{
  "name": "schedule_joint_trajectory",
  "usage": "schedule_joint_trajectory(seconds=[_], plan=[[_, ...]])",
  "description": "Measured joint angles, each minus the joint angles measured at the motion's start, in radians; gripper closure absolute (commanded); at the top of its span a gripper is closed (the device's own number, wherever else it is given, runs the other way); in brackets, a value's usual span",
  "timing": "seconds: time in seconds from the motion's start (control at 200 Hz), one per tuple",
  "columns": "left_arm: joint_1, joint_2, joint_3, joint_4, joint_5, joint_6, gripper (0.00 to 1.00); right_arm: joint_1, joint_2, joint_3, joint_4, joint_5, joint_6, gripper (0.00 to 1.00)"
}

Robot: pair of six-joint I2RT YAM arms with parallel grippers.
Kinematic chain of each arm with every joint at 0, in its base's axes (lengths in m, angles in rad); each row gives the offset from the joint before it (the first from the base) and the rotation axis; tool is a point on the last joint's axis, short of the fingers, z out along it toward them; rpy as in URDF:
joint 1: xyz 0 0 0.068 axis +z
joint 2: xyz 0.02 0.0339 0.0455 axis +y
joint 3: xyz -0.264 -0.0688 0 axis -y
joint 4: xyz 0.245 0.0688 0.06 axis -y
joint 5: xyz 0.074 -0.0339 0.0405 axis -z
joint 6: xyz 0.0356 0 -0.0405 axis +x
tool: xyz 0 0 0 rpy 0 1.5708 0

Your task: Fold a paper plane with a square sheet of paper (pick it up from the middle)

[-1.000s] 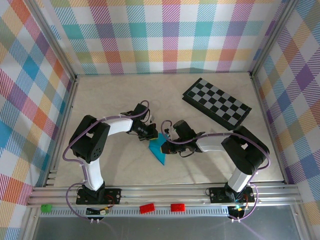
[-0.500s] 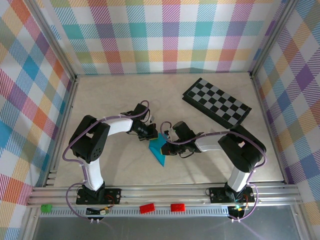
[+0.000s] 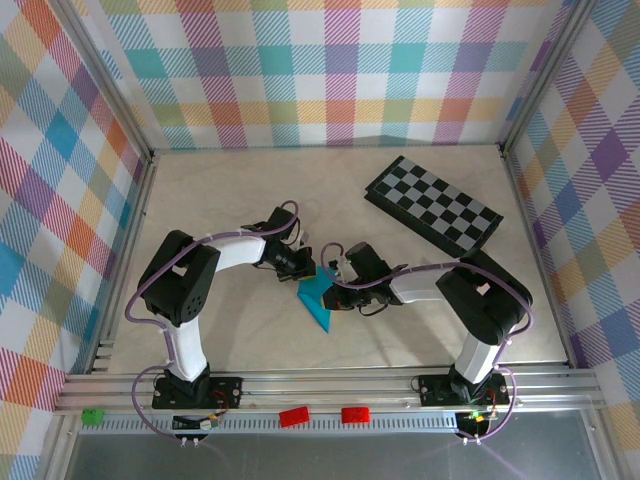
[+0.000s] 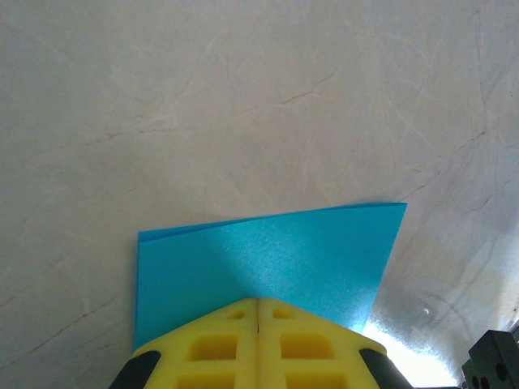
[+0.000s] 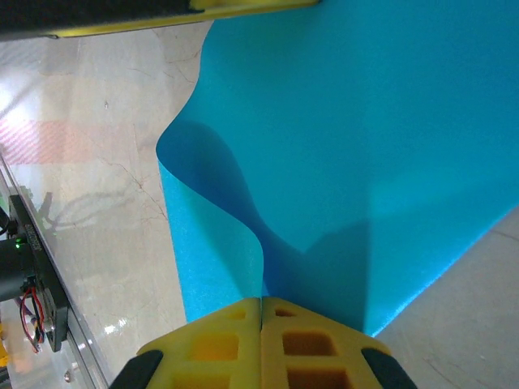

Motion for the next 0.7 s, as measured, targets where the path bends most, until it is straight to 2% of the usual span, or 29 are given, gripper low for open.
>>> schedule_joint_trajectory(seconds=[0.7], plan=[[0.000, 0.000, 0.000, 0.000, 0.000, 0.000, 0.99, 0.000, 0.009, -0.004, 0.002, 0.007, 0.003, 0.96]])
